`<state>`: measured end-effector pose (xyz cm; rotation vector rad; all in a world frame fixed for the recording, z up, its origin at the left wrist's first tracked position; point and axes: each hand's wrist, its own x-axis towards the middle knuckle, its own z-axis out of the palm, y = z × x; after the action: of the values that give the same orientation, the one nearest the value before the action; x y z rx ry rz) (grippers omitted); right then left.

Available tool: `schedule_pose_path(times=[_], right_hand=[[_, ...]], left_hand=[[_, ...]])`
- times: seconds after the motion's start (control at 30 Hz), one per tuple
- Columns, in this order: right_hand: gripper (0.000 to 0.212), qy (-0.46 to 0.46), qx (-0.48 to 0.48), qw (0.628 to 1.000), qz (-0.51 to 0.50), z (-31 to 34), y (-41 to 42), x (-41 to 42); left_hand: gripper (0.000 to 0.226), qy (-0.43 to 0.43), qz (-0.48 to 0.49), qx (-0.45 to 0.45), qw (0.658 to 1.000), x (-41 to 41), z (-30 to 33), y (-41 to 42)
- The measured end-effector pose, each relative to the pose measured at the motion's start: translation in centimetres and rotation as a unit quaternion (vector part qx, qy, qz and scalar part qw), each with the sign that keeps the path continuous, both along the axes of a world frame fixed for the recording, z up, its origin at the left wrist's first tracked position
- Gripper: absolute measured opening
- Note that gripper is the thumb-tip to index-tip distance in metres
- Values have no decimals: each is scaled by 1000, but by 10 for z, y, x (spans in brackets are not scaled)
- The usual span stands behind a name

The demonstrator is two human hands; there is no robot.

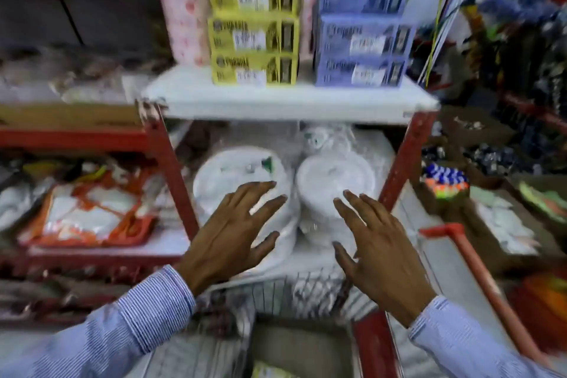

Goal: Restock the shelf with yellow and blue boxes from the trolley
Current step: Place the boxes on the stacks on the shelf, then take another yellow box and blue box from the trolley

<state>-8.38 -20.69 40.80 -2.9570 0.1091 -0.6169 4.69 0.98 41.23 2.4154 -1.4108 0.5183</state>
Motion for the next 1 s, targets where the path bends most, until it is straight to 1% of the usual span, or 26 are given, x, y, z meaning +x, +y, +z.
schedule_pose_path(times=[0.13, 0.23, 0.3, 0.37, 0.43, 0.53, 0.6, 0.67, 0.73, 0.8, 0.83, 0.93, 1.0], right_hand=[[66, 117, 46, 992, -19, -88, 0, -22], [65, 198, 68, 978, -23, -158, 6, -37], [62, 264, 71, 962, -23, -209, 9, -44], [63, 335, 100, 937, -15, -262, 13, -51], [65, 411, 108, 905, 1, -306, 18, -54], [61, 488, 98, 867, 12, -358, 26, -52], [59, 529, 98, 843, 19, -387, 32, -52], [58, 553, 94, 828, 21, -413, 36, -55], [55, 561, 94, 822, 26, -431, 39, -58], [47, 559, 96, 823, 33, -436, 40, -61], [45, 562, 105, 820, 32, -451, 42, -62], [47, 562, 113, 819, 35, -459, 41, -62], [43, 559, 128, 818, 33, -461, 41, -61]], left_hand=[[55, 103, -8, 58, 993, -29, -92, 6], [51, 161, -15, 107, 981, -51, -165, 11], [55, 195, -21, 142, 970, -63, -218, 12], [67, 225, -15, 183, 957, -75, -274, 14], [72, 269, -9, 220, 937, -80, -319, 15], [74, 333, 1, 262, 906, -81, -369, 8], [73, 349, 23, 313, 883, -79, -397, 1], [72, 340, 24, 343, 875, -77, -420, -6], [69, 328, 10, 366, 871, -74, -436, -9], [65, 313, -1, 374, 873, -73, -445, -9], [63, 316, -10, 383, 868, -72, -460, -8], [57, 330, -15, 373, 867, -70, -470, -6], [54, 349, -8, 359, 866, -68, -473, -7]])
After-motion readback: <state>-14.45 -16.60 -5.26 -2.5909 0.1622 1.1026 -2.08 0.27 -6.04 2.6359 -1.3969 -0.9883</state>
